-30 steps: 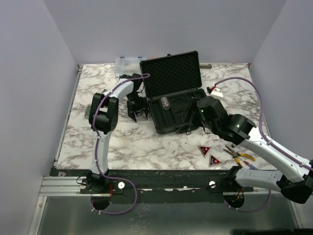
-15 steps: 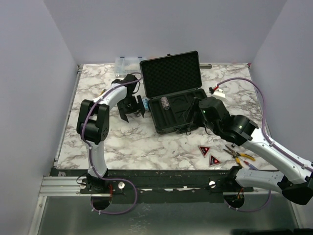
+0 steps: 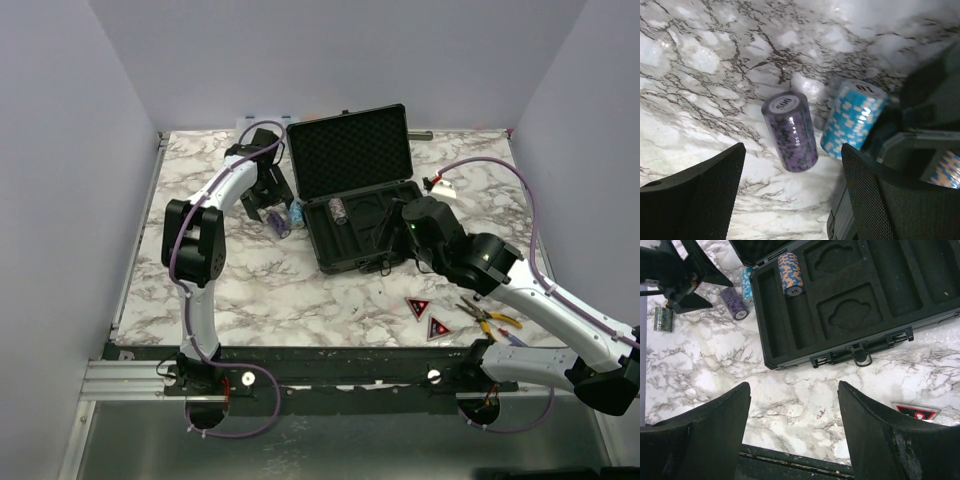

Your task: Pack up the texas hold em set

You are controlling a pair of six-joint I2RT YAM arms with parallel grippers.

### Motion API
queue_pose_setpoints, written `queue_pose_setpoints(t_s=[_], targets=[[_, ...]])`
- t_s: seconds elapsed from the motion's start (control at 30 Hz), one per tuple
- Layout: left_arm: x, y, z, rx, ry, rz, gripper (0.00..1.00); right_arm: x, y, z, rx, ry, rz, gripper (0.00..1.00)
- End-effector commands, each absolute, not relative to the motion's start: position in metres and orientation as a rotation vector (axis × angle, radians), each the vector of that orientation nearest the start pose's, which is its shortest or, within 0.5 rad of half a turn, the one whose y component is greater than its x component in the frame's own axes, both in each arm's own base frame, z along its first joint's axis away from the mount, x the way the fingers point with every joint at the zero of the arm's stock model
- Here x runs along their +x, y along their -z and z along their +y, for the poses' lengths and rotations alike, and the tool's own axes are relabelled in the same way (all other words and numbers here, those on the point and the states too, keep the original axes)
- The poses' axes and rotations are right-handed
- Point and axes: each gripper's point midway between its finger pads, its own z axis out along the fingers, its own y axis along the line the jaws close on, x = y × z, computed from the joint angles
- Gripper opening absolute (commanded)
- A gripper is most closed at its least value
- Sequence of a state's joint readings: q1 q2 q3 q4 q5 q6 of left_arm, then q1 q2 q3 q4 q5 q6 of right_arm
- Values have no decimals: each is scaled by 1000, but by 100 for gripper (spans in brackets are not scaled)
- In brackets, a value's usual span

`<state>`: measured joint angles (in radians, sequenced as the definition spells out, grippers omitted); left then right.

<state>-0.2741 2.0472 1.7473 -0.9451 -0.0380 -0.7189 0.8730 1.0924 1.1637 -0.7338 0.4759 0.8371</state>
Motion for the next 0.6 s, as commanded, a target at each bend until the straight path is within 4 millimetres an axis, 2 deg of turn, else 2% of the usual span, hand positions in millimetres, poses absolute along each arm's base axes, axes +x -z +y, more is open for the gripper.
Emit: queue_pose_setpoints(t_s=[0.0, 0.1, 0.33, 0.57], targets=[[412, -61, -132, -703, 32, 2848, 72, 245, -255, 208, 217, -465, 2160, 74], [398, -55, -133, -720, -5, 2899, 70, 245, -256, 211, 211, -473, 2162, 74], [380, -49, -132, -764, -143, 2968, 69, 244, -256, 211, 210, -481, 2162, 74], [391, -49, -136, -705, -186, 2959, 60, 244, -262, 211, 198, -490, 2148, 74]])
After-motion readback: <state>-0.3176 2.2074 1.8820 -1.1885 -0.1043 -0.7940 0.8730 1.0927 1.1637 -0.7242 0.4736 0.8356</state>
